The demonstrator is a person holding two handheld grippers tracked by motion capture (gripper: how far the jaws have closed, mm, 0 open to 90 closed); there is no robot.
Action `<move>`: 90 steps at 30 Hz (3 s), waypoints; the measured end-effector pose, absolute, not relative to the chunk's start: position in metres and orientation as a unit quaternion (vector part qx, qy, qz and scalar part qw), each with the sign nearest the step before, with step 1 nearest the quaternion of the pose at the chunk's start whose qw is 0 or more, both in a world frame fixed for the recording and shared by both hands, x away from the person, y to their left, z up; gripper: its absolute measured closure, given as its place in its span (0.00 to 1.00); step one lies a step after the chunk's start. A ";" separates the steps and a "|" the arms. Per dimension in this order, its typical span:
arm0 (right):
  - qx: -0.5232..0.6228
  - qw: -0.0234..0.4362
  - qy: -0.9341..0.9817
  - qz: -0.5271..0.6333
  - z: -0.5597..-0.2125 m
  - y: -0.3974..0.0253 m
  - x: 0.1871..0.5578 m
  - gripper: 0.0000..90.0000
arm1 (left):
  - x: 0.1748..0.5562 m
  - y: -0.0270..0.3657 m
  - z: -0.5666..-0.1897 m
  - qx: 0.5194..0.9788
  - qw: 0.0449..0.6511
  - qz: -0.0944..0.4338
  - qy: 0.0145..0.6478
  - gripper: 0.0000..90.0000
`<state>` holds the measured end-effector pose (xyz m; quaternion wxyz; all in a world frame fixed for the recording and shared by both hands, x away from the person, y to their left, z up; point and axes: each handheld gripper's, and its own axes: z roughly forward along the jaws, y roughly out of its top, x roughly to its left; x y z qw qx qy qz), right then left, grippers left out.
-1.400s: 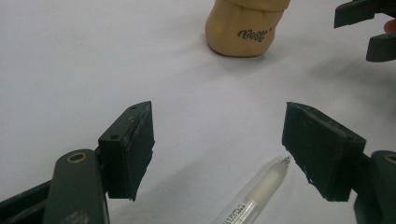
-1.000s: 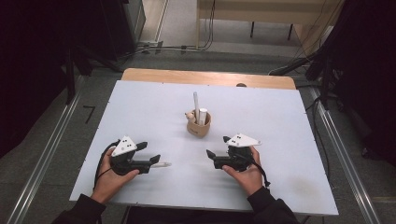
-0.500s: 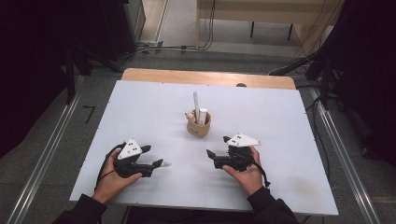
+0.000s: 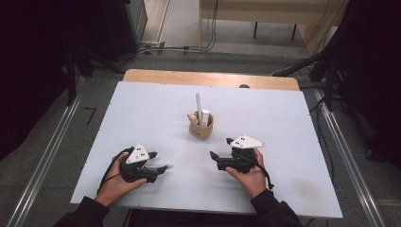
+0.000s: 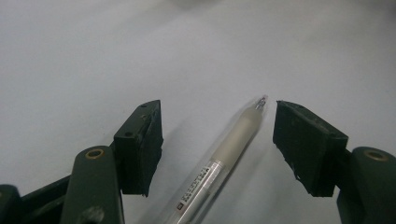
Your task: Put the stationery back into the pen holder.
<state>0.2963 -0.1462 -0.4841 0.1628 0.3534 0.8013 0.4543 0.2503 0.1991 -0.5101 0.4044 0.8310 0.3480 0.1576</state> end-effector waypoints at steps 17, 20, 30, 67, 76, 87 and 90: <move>0.353 0.163 0.802 0.453 -0.484 -0.146 0.296 0.20 | 0.251 0.196 -0.515 0.841 0.387 0.160 0.343 0.44; 0.354 0.163 0.802 0.453 -0.484 -0.146 0.296 0.20 | 0.250 0.195 -0.515 0.844 0.385 0.164 0.335 0.47; 0.354 0.164 0.803 0.451 -0.485 -0.145 0.296 0.20 | 0.248 0.195 -0.515 0.848 0.394 0.153 0.321 0.70; 0.355 0.161 0.802 0.452 -0.485 -0.144 0.297 0.21 | 0.267 0.208 -0.508 0.773 0.491 0.012 0.402 0.91; 0.358 0.160 0.800 0.454 -0.485 -0.144 0.297 0.21 | 0.276 0.207 -0.501 0.743 0.527 -0.008 0.412 0.91; 0.358 0.161 0.800 0.454 -0.485 -0.143 0.299 0.21 | 0.284 0.201 -0.495 0.737 0.535 0.005 0.414 0.91; 0.358 0.161 0.799 0.455 -0.485 -0.143 0.300 0.21 | 0.286 0.200 -0.493 0.733 0.539 0.005 0.414 0.91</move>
